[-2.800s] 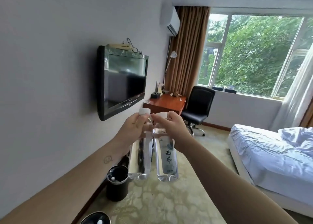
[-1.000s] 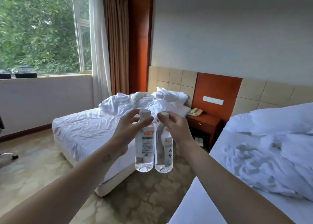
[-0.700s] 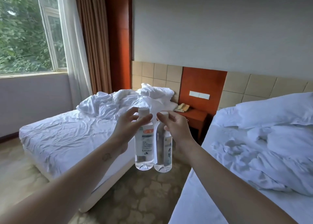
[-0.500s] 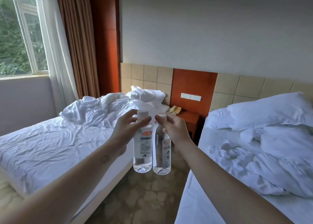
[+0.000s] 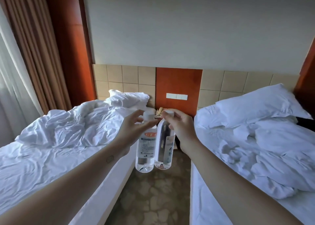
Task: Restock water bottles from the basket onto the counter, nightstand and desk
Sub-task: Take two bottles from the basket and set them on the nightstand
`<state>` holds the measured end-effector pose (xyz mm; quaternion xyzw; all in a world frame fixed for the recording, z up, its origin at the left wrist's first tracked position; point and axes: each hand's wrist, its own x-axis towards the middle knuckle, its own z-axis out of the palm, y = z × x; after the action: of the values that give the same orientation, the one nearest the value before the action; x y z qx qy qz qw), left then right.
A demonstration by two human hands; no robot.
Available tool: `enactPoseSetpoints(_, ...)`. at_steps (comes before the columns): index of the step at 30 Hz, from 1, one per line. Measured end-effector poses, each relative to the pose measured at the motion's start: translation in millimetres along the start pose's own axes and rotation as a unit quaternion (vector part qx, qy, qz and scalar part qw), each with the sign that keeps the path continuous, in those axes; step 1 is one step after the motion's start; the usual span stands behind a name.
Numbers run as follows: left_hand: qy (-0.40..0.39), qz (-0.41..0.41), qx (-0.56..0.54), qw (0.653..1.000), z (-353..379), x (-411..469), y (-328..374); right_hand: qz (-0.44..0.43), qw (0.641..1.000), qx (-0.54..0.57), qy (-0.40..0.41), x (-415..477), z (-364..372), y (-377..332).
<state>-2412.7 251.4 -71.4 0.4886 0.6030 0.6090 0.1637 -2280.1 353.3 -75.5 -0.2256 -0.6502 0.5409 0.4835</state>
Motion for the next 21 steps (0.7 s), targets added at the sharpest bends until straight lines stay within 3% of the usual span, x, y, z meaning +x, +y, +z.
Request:
enactPoseSetpoints(11, -0.046, -0.010, -0.041, 0.998, 42.3, 126.5, -79.7, 0.012, 0.998, -0.054, 0.042, 113.1, -20.3, 63.0)
enactPoseSetpoints(21, -0.039, -0.011, -0.050, 0.998, 105.5, 272.6, -135.1, 0.007, 0.995, -0.091, 0.039, 257.2, -66.4, 118.6)
